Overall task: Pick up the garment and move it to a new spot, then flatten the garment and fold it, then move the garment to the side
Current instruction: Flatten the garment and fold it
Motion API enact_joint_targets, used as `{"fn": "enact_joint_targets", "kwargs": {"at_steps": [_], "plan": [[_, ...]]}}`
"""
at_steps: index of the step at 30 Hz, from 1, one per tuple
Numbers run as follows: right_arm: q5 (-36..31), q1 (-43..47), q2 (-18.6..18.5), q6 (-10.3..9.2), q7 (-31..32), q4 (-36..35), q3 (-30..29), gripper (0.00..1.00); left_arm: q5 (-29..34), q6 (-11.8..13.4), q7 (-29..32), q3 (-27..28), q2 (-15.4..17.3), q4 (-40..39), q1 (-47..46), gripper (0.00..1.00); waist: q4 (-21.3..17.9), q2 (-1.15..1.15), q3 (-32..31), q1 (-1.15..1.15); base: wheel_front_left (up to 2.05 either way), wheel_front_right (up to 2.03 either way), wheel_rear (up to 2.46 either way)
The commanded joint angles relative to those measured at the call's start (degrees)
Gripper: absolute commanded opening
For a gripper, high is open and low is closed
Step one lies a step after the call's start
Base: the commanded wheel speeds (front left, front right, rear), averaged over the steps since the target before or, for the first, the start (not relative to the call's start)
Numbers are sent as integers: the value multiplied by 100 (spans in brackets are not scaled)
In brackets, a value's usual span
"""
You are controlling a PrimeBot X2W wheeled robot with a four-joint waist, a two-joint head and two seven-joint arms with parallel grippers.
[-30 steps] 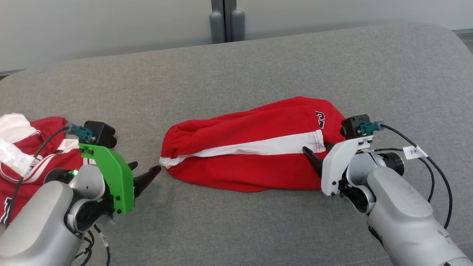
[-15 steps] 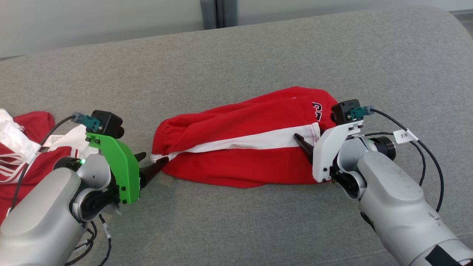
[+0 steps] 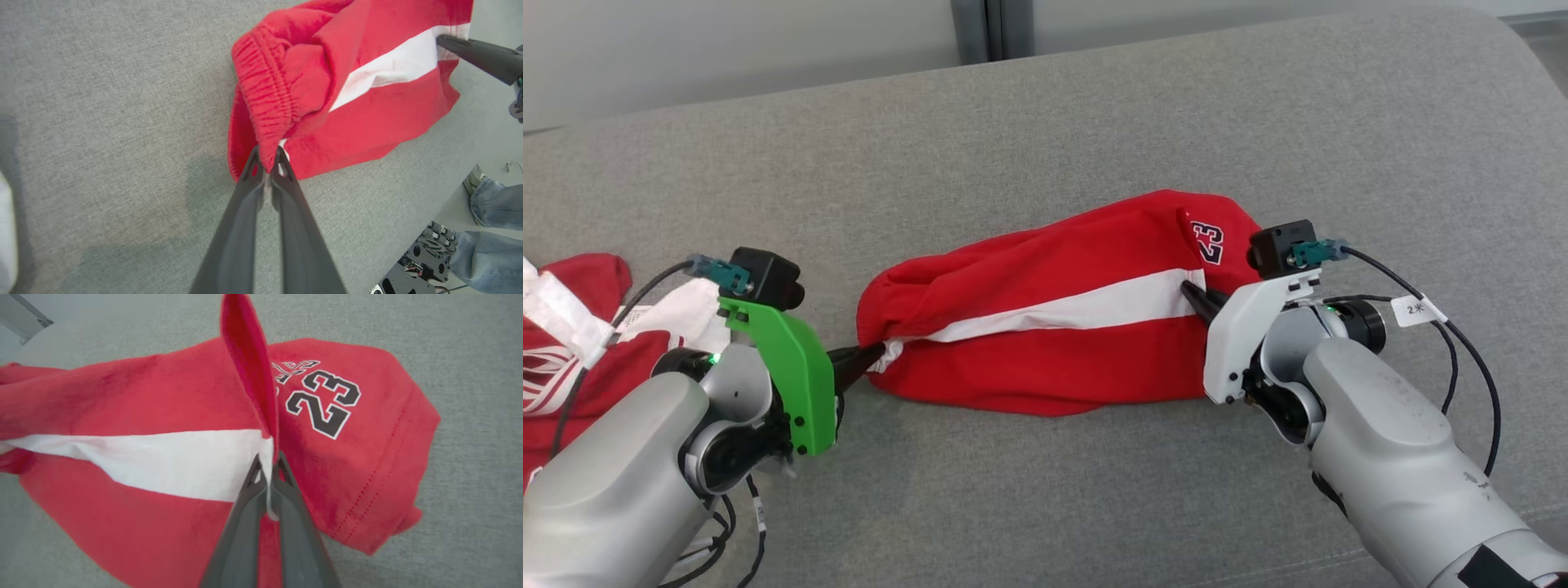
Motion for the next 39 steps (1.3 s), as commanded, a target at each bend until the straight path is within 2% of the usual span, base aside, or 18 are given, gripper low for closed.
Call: {"fn": "enact_joint_targets", "kwargs": {"at_steps": [1, 6, 10, 13, 20, 25, 31, 35, 39], "plan": [[81, 98, -45, 0, -90, -62, -17, 0, -116, -14, -107, -34, 133, -47, -94, 0, -2, 0, -107, 0, 0, 0, 0], [400, 320, -183, 0, -170, -351, -89, 0, -424, -14, -281, -161, 395, -273, -32, 0, 24, 0, -364, 0, 0, 0, 0], [973, 541, -317, 0, -52, -899, -214, 0, -790, -14, -395, -114, 575, -545, 40, 0, 50, 0, -524, 0, 0, 0, 0], [1424, 672, -550, -1, 72, -1384, -396, 0, -1117, -14, -428, 10, 745, -824, 50, 0, 63, 0, -553, 0, 0, 0, 0], [2161, 459, -887, 0, 439, -2103, -813, 0, -1320, -14, -417, 265, 896, -986, -441, 0, 145, 0, -75, 0, 0, 0, 0], [2362, -542, -953, 0, 750, -1954, -1067, 0, -1124, -14, -210, 363, 489, -516, -1389, 0, 224, 0, 722, 0, 0, 0, 0], [2311, -2433, -797, 0, 973, -1321, -1146, 0, -628, 82, 8, 501, -36, 519, -3114, 0, 243, 0, 1624, 0, 0, 0, 0], [2154, -3684, -708, 0, 510, -969, -1234, 0, -146, 66, -465, 690, -380, 1162, -4316, 0, 247, 0, 1994, 0, 0, 0, 0], [1980, -4632, -720, 0, -303, -800, -1290, 0, 222, 30, -1135, 838, -642, 1625, -5253, 0, 242, 0, 2167, 0, 0, 0, 0]]}}
